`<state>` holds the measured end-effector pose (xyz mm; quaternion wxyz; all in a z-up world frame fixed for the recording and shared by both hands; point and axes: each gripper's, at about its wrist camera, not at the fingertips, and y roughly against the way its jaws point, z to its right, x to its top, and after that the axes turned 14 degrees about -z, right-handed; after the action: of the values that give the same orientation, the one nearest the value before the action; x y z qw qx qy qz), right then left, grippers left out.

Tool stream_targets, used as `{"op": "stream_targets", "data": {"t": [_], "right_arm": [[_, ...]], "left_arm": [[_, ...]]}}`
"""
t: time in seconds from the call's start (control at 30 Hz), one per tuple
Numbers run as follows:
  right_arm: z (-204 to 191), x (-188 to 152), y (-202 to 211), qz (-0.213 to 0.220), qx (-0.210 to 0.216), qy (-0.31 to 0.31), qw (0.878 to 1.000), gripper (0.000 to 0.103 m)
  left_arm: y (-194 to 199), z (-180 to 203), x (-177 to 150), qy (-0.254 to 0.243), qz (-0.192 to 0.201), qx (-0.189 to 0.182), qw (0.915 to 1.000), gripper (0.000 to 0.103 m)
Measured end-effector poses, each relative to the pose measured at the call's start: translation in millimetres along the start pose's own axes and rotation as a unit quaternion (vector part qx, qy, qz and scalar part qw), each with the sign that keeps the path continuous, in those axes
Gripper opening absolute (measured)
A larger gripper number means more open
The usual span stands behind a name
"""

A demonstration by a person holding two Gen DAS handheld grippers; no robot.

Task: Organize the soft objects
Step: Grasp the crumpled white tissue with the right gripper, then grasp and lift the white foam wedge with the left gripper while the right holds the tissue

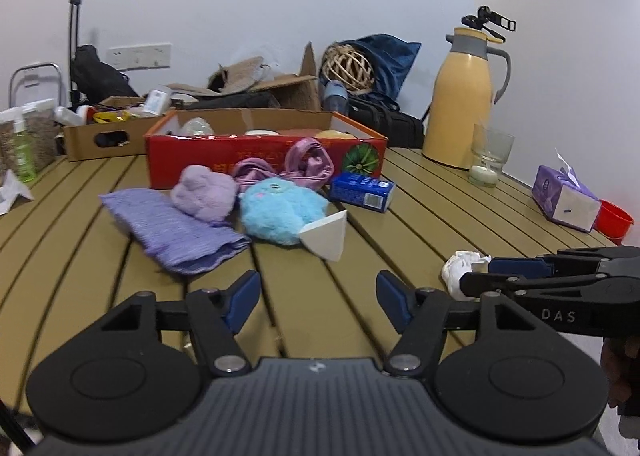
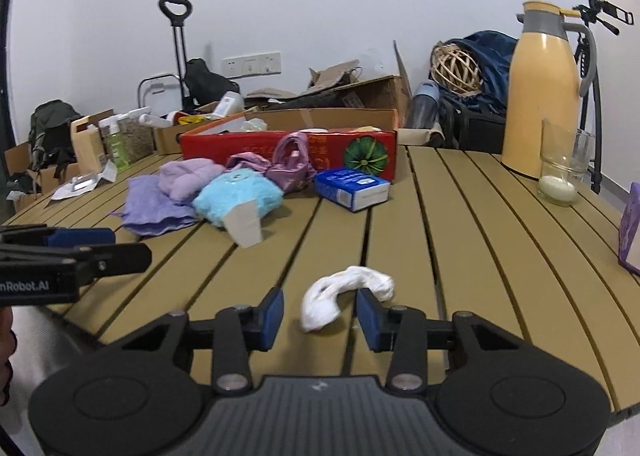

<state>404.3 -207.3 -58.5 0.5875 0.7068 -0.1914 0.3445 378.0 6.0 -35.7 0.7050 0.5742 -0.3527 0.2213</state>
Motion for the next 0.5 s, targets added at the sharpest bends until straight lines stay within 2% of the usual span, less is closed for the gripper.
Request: {"op": "stream_targets", "data": {"t": [0.23,0.33,0.4,0.43,0.47,0.5], "right_arm": [[11,22,-32,-0.031,0.006,0.004,0.999,0.041],[14,33,-43,-0.034,0.006,0.008,0.999,0.037],[17,39,-48,-0.034,0.008,0.007,0.999,0.02],[19,41,-51,-0.033,0.011,0.004,0.999,0.019],[20,42,-53,-0.031,0.011,0.003,0.999,0.019],[20,42,-55,-0.028,0.011,0.003,1.0,0.019]], "left_arm": [[-50,6,35,0.001,-0.021,0.009,0.9997,0.067],[-71,7,52,0.002,-0.03,0.021,0.9993,0.067],[-82,7,60,0.004,-0.034,0.018,0.9992,0.059],[-86,7,62,0.003,-0.035,0.02,0.9992,0.046],[-89,9,63,-0.001,-0.035,0.022,0.9992,0.04],[-91,10,63,-0.005,-0.035,0.019,0.9992,0.027]]}}
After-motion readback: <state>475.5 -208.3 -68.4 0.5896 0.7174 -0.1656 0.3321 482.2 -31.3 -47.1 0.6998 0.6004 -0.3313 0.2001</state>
